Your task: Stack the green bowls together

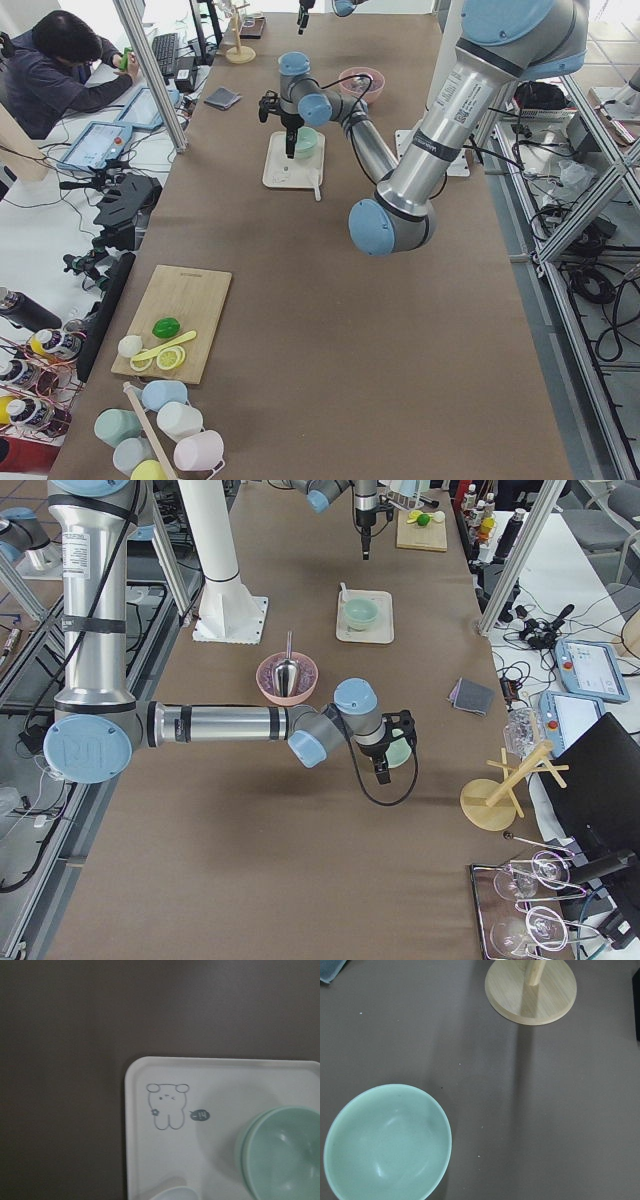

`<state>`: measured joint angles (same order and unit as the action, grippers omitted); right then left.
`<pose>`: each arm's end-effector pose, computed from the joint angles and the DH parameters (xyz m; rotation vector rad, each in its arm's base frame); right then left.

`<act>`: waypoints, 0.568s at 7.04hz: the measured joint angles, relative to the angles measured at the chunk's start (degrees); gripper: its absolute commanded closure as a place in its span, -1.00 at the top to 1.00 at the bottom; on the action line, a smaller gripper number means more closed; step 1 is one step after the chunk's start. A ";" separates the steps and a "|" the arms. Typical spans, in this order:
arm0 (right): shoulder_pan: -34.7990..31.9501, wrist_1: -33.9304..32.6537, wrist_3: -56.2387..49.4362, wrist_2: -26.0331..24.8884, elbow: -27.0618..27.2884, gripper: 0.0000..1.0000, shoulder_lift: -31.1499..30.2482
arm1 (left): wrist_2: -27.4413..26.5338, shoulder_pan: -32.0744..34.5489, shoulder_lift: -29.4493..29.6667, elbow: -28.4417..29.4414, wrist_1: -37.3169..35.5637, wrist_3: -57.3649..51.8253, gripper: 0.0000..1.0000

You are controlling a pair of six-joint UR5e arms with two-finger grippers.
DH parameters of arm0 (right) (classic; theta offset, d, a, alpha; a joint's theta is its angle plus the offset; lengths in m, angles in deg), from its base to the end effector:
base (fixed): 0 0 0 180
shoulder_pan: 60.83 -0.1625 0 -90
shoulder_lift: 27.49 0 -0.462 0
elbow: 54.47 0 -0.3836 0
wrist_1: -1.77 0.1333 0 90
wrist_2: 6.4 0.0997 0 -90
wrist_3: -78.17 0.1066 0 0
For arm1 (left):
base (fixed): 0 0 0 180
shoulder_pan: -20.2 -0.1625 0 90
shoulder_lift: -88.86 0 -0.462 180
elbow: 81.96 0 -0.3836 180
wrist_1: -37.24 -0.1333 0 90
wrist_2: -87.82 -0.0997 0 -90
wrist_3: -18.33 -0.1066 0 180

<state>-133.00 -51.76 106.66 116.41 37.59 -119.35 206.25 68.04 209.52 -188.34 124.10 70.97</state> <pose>-0.0818 -0.5011 0.6352 0.3541 -0.7518 -0.0080 0.3643 -0.5253 0.2776 0.1604 0.8699 0.0192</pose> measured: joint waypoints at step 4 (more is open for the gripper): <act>3.80 -6.17 0.31 -0.14 -9.29 0.83 9.83 | 11.73 16.76 -18.21 -1.24 -0.77 -26.42 0.97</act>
<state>-129.20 -57.93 106.97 116.27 28.30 -109.51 217.98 84.80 191.31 -189.58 123.33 44.55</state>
